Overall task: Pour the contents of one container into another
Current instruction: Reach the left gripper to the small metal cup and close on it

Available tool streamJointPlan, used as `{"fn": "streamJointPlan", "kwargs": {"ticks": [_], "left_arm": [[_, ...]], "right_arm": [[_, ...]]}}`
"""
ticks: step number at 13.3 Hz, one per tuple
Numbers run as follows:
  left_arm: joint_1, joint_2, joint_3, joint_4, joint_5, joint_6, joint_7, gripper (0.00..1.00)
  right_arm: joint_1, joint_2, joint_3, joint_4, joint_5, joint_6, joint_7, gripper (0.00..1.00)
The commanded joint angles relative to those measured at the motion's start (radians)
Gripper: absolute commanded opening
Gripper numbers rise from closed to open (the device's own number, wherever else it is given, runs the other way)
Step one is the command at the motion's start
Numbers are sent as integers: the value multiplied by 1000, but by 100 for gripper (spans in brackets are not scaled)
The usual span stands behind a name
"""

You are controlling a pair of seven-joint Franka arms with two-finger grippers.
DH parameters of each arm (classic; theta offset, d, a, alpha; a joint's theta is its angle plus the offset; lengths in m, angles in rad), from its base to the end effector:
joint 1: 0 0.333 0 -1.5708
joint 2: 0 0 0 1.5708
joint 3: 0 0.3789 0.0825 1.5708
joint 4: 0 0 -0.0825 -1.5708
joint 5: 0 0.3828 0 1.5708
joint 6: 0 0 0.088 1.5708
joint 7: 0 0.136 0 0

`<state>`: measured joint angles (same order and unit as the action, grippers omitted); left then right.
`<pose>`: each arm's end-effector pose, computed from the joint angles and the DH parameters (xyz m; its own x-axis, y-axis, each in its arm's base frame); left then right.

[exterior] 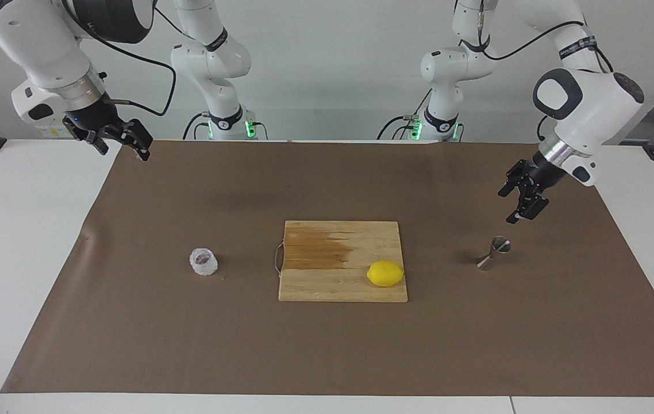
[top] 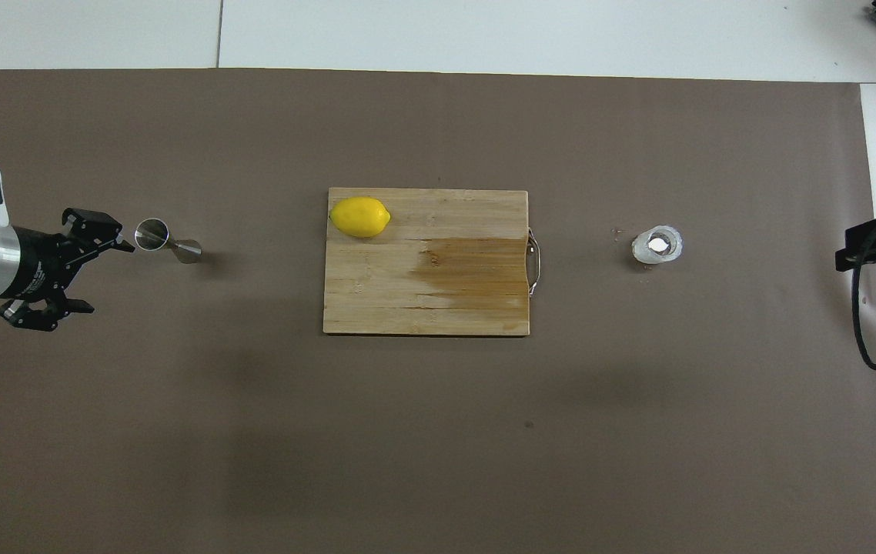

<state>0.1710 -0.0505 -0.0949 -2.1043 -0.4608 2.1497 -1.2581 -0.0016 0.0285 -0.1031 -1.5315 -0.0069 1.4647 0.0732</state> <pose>0.5451 0.0116 0.4897 0.0304 0.9338 -0.3564 0.9860 0.0303 0.1637 0.5467 -0.0575 0.6524 0.9796 -0.1774 -0.0940 -0.1767 -0.9841 0.0167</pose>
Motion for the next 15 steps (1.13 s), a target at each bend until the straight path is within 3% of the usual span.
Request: {"fn": "streamJointPlan", "kwargs": {"ticks": [1, 6, 11, 15], "left_arm": [[21, 20, -6, -66, -144, 141, -202, 100], [54, 53, -6, -106, -434, 213, -215, 100], [42, 81, -8, -135, -492, 262, -199, 100], [-22, 119, -8, -151, -562, 378, -199, 100]], "right_arm": [[5, -4, -7, -9, 24, 3, 11, 100], [5, -4, -7, -9, 22, 3, 11, 100], [5, -5, -7, -9, 22, 3, 11, 100], [5, -5, -7, -9, 22, 3, 11, 100]]}}
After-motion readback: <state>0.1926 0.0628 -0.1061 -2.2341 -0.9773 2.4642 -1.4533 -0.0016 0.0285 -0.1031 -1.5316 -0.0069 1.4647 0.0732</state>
